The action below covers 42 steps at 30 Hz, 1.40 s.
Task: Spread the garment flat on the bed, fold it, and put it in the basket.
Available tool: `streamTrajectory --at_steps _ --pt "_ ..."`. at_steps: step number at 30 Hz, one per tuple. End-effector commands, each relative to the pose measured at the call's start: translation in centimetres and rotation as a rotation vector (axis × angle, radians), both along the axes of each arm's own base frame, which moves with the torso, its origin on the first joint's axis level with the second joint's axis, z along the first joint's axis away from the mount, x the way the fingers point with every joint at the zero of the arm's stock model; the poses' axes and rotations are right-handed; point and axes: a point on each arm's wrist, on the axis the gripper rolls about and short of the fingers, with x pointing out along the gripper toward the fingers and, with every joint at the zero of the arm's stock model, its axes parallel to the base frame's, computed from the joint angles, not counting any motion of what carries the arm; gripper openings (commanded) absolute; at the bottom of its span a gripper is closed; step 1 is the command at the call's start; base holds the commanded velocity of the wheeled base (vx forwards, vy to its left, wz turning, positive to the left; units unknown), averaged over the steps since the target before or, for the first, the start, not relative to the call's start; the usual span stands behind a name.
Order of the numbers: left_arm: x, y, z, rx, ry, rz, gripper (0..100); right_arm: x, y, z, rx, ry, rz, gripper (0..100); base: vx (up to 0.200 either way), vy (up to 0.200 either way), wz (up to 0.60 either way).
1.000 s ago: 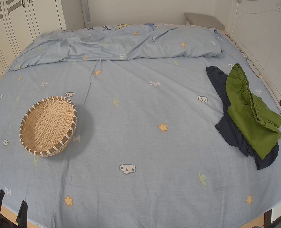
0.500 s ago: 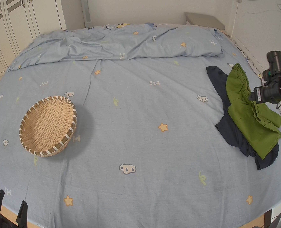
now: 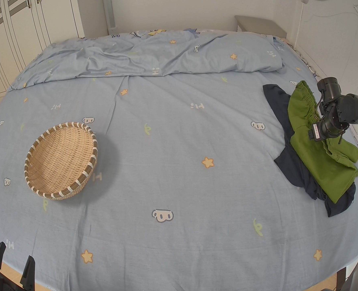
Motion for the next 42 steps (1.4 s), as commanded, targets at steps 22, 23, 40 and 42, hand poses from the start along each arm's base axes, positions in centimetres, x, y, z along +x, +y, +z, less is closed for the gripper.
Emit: streamTrajectory --at_steps 22,23,40,42 --pt "0.1 0.0 -0.5 0.000 0.014 0.000 100 -0.6 -1.2 -0.3 0.000 0.021 -0.030 0 0.000 0.000 0.00" --pt "0.1 0.0 -0.5 0.000 0.014 0.000 100 -0.6 -1.3 -0.2 0.000 0.019 -0.031 0 0.000 0.000 0.00" --pt "0.1 0.0 -0.5 0.000 0.014 0.000 100 -4.1 2.6 6.8 0.104 -0.061 0.057 0 0.000 0.000 0.00" --pt "0.1 0.0 -0.5 0.000 0.014 0.000 100 -5.5 4.2 8.2 0.210 -0.062 0.123 0 0.000 0.000 0.00"
